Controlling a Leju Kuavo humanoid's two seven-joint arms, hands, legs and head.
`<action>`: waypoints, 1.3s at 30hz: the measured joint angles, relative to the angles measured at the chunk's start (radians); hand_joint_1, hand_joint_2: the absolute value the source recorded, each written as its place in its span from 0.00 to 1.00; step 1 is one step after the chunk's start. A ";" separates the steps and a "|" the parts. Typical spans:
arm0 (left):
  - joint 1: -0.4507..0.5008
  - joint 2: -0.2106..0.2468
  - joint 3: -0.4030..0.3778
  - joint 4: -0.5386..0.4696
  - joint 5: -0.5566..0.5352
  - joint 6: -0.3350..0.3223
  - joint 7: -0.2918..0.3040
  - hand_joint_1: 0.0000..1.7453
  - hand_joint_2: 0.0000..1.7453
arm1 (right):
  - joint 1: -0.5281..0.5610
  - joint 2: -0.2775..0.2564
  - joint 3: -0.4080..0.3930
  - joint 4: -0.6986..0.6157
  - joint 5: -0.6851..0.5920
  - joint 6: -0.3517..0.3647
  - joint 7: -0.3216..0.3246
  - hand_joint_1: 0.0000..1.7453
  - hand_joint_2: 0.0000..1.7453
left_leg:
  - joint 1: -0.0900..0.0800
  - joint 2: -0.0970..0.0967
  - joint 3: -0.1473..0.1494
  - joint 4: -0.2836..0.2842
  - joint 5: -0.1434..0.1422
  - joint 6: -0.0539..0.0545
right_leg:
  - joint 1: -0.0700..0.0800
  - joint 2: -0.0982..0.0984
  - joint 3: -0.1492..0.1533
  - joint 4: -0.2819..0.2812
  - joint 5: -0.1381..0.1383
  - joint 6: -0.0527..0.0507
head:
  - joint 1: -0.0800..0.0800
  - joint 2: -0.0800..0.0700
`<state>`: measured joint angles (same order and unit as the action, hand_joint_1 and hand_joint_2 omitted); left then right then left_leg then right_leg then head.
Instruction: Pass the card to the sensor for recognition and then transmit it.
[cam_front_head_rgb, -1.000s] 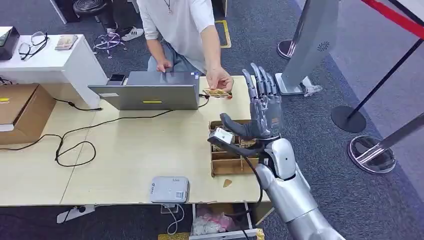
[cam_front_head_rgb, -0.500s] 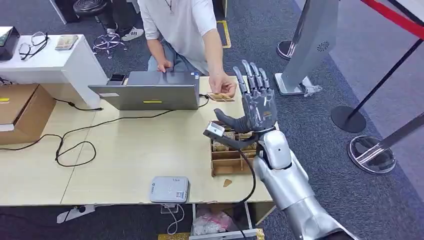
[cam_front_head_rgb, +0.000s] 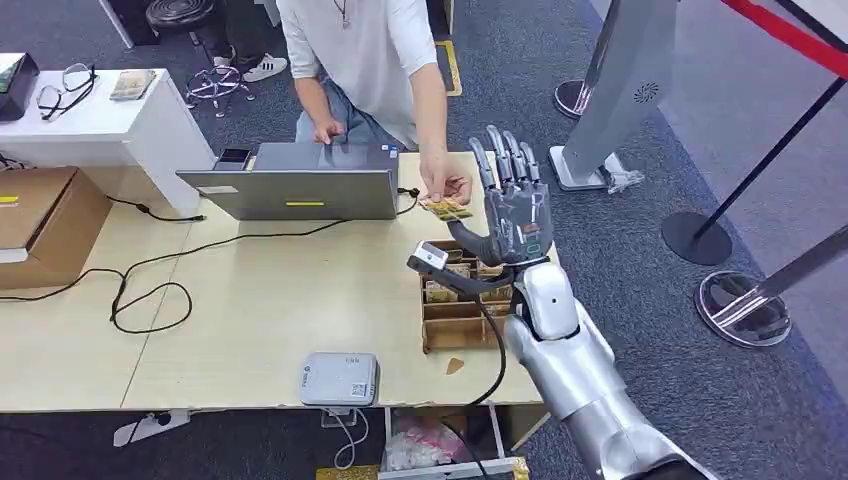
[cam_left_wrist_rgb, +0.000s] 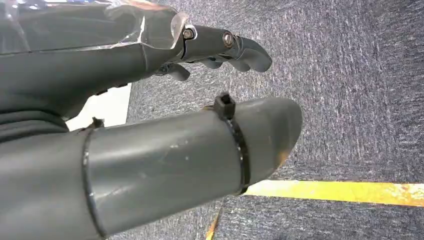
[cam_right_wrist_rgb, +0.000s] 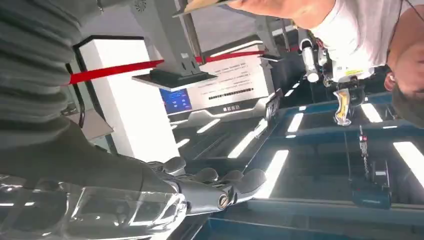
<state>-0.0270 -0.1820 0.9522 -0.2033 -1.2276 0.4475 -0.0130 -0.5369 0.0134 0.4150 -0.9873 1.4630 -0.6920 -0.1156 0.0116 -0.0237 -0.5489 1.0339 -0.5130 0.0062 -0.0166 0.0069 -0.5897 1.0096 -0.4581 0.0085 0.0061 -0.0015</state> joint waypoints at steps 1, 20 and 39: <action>0.000 0.000 0.000 0.000 0.000 0.000 0.000 0.00 0.00 | 0.001 0.000 0.000 0.000 0.000 0.000 0.000 0.00 1.00 | 0.000 0.000 0.000 0.000 0.000 0.000 | 0.000 0.000 0.000 0.000 0.000 0.000 | 0.000 0.000; 0.000 0.000 0.000 0.000 -0.011 0.000 0.000 0.00 0.00 | 0.014 -0.002 0.000 0.006 0.003 0.000 0.014 1.00 1.00 | 0.000 0.000 0.000 0.000 0.000 0.000 | 0.000 0.000 0.000 0.000 0.000 0.000 | 0.000 0.000; 0.000 -0.002 0.000 0.000 -0.014 0.003 -0.008 0.00 0.00 | 0.017 -0.012 0.000 0.027 -0.019 0.000 0.007 1.00 1.00 | 0.000 0.000 0.000 0.000 0.000 0.000 | 0.000 0.000 0.000 0.000 0.000 0.000 | 0.000 0.000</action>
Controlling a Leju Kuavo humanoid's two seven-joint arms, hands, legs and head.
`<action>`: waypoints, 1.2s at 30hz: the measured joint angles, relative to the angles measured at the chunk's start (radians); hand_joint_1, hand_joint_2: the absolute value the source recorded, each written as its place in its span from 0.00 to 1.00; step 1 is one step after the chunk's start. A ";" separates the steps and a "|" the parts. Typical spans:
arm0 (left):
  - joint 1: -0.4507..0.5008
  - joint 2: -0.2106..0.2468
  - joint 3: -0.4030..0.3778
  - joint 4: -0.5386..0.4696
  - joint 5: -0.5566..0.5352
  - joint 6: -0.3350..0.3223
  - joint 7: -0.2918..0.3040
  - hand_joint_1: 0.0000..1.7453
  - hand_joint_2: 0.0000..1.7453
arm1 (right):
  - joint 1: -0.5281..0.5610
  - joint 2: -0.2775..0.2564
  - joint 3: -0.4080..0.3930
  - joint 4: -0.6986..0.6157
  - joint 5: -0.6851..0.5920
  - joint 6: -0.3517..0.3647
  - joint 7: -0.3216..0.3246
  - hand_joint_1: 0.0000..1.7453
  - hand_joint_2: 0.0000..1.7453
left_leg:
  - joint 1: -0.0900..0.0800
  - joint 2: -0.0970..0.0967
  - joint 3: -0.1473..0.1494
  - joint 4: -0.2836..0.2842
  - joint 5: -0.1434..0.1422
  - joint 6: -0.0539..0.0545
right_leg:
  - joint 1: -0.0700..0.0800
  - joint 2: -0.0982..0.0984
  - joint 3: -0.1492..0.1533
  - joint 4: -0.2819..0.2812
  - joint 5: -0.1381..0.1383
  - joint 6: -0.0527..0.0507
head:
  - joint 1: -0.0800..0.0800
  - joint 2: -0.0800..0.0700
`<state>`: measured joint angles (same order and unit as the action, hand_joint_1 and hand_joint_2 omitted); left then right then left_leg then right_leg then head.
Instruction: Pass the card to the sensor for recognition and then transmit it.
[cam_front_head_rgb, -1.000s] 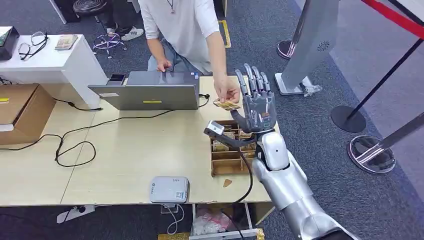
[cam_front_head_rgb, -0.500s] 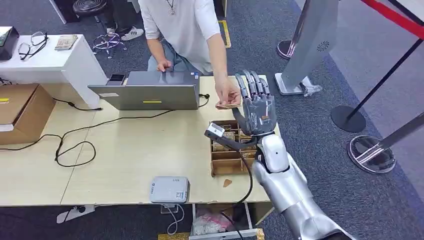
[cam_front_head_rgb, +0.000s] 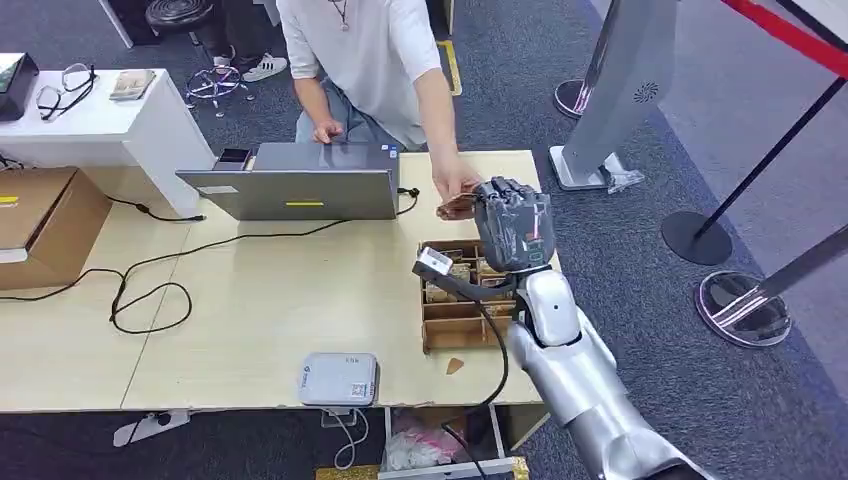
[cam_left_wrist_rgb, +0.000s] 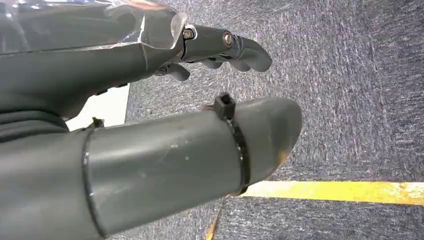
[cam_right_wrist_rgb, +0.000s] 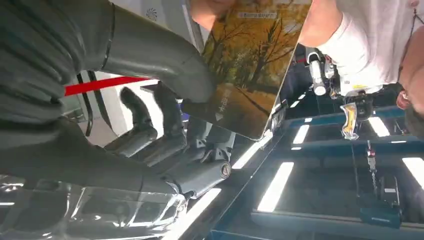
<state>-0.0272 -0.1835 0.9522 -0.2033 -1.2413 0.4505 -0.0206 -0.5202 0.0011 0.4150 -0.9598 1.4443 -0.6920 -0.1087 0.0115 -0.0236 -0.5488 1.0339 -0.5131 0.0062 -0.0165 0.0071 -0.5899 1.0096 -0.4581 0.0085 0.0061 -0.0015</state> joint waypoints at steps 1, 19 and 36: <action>0.000 0.000 0.000 0.000 0.000 0.000 0.000 0.00 0.00 | 0.000 0.000 0.000 0.000 0.000 0.000 0.000 1.00 1.00 | 0.000 0.000 0.000 0.000 0.000 0.000 | 0.000 0.000 0.000 0.000 0.000 0.000 | 0.000 0.000; 0.000 -0.001 0.000 0.000 -0.003 0.004 -0.002 0.00 0.00 | 0.005 -0.006 0.001 0.000 -0.061 0.001 -0.018 1.00 1.00 | 0.000 0.000 0.000 0.000 0.000 0.000 | 0.000 0.000 0.000 0.000 0.000 0.000 | 0.000 0.000; 0.000 0.000 0.000 0.000 -0.003 -0.008 -0.002 0.00 0.00 | 0.103 -0.006 0.007 -0.218 -0.960 0.581 -0.291 1.00 1.00 | 0.000 0.000 0.000 0.000 0.000 0.000 | 0.000 0.000 0.000 0.000 0.000 0.000 | 0.000 0.000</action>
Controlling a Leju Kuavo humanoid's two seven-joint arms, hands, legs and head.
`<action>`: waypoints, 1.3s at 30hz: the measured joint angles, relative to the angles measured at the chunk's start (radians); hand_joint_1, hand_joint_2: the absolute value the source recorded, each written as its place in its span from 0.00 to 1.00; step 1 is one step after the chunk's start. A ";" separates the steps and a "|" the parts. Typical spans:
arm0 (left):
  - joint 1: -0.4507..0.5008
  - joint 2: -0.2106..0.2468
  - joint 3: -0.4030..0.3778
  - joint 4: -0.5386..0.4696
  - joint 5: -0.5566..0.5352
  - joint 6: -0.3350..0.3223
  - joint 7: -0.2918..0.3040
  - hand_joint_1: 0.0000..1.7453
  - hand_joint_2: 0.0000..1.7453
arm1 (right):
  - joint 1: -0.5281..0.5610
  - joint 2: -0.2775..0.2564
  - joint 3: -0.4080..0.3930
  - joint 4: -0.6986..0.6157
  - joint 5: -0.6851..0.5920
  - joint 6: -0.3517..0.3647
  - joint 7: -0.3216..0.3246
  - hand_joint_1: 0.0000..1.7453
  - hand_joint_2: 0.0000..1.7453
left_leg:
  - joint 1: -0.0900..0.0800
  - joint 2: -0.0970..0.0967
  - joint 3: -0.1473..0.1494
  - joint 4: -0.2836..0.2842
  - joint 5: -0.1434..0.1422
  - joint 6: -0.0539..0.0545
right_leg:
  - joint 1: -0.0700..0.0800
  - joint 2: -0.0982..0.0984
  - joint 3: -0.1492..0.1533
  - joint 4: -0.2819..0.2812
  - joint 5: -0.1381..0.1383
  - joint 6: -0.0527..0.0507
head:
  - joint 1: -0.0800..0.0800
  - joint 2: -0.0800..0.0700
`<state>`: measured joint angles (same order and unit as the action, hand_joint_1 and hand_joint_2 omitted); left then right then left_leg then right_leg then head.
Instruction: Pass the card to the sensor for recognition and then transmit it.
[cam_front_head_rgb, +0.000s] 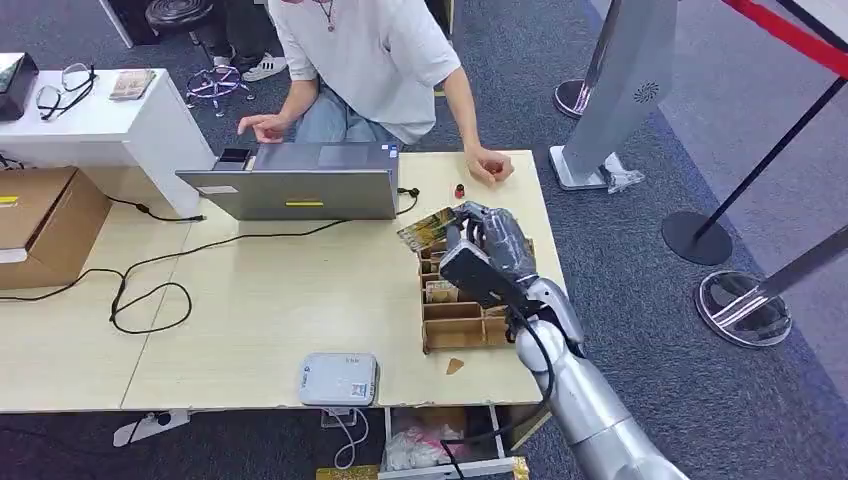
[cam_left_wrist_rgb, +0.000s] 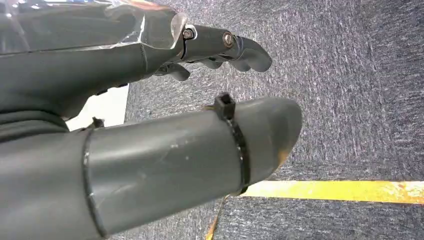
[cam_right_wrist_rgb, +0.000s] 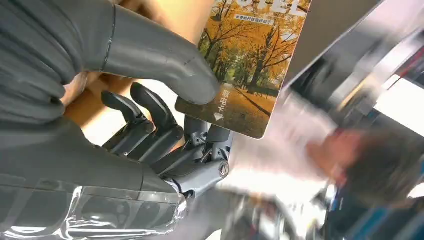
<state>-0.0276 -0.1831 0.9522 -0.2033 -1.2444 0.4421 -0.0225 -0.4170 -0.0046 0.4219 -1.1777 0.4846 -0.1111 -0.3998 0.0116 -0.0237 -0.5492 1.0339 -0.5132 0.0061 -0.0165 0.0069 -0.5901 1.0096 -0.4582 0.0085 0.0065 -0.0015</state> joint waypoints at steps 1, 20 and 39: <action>0.000 0.000 0.000 0.000 0.000 0.000 0.000 0.00 0.00 | 0.001 0.000 0.000 -0.003 -0.009 0.009 0.000 1.00 1.00 | 0.000 0.000 0.000 0.000 0.000 0.000 | 0.000 0.000 0.000 0.000 0.000 0.000 | 0.000 0.000; 0.001 0.001 0.001 0.000 0.008 -0.006 -0.009 0.00 0.00 | -0.017 -0.010 0.262 0.029 -0.454 0.424 0.145 1.00 1.00 | 0.000 0.000 -0.001 0.000 0.000 0.000 | 0.000 0.000 0.000 0.000 0.000 0.000 | 0.000 0.000; 0.002 0.000 0.011 0.000 0.010 0.000 -0.007 0.00 0.00 | -0.186 0.106 0.451 0.381 -0.310 0.291 0.171 1.00 1.00 | 0.000 0.000 0.000 0.000 0.001 0.000 | 0.000 0.000 0.000 0.000 0.000 0.000 | 0.000 0.000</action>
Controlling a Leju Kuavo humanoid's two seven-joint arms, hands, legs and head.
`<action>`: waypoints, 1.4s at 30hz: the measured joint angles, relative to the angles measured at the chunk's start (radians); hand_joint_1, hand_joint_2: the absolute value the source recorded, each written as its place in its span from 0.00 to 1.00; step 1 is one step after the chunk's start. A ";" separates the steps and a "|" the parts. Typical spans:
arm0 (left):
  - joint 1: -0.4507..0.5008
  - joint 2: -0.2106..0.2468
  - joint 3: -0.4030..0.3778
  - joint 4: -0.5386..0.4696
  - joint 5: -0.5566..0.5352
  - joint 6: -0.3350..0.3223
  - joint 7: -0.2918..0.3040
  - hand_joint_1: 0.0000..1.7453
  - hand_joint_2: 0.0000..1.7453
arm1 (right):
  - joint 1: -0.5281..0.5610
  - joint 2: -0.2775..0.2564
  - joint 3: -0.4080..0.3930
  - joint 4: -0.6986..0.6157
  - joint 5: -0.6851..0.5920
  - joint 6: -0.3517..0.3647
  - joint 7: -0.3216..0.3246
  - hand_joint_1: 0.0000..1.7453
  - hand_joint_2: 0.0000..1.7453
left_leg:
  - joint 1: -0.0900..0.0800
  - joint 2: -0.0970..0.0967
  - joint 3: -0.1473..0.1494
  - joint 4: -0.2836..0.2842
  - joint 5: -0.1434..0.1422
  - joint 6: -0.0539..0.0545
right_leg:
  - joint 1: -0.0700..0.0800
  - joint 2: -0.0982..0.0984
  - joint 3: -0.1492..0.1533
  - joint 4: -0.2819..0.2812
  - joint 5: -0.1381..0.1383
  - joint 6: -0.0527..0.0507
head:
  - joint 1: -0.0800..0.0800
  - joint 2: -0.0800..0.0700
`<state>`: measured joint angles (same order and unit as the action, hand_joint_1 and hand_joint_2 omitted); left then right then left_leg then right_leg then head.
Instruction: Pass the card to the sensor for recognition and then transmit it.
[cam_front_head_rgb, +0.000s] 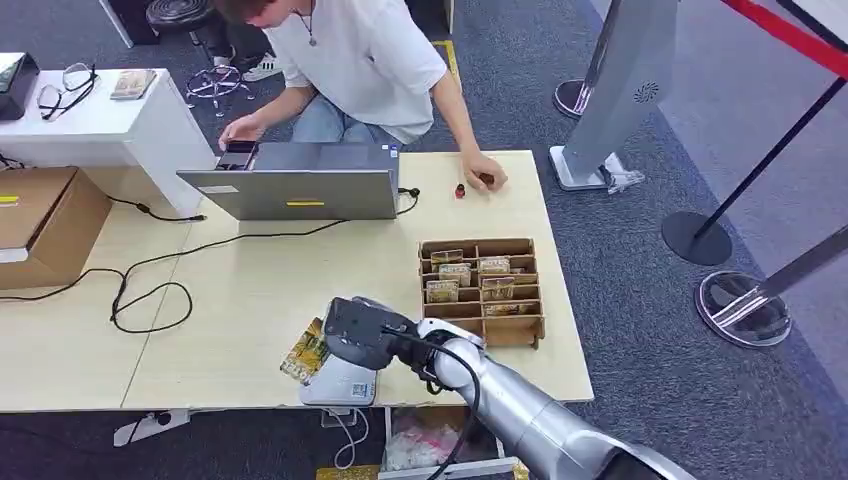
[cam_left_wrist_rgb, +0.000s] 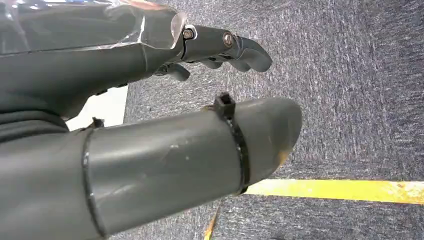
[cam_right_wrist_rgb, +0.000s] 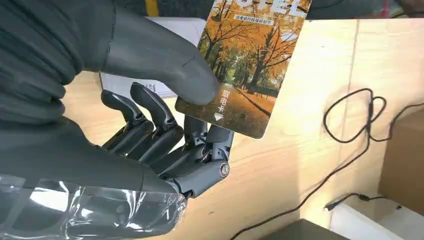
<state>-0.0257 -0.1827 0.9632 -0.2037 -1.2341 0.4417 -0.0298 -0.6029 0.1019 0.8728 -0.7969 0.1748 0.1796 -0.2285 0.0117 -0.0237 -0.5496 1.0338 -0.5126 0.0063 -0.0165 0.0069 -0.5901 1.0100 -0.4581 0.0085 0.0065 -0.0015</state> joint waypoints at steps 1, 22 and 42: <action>0.000 0.000 0.001 0.000 0.000 -0.002 0.000 0.00 0.00 | -0.004 0.002 0.007 0.006 0.018 -0.010 0.006 1.00 1.00 | 0.000 0.000 0.000 0.000 0.000 0.000 | 0.000 0.000 0.000 0.000 0.000 0.000 | 0.000 0.000; 0.000 0.009 0.006 0.000 -0.013 -0.023 -0.002 0.00 0.00 | -0.033 0.017 0.117 0.097 0.246 -0.153 0.056 1.00 1.00 | 0.000 0.000 0.000 0.000 0.000 0.000 | 0.000 0.000 0.000 0.000 0.000 0.000 | 0.000 0.000; -0.001 0.008 0.006 0.000 -0.026 -0.013 -0.005 0.00 0.00 | -0.037 0.017 0.151 0.146 0.383 -0.230 0.118 1.00 1.00 | 0.000 0.000 0.000 0.000 0.000 0.000 | 0.000 0.000 0.000 0.000 0.000 0.000 | 0.000 0.000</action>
<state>-0.0263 -0.1743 0.9697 -0.2037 -1.2604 0.4284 -0.0343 -0.6403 0.1190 1.0239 -0.6508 0.5581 -0.0508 -0.1106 0.0118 -0.0236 -0.5493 1.0338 -0.5126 0.0063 -0.0164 0.0071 -0.5901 1.0100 -0.4581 0.0085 0.0065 -0.0015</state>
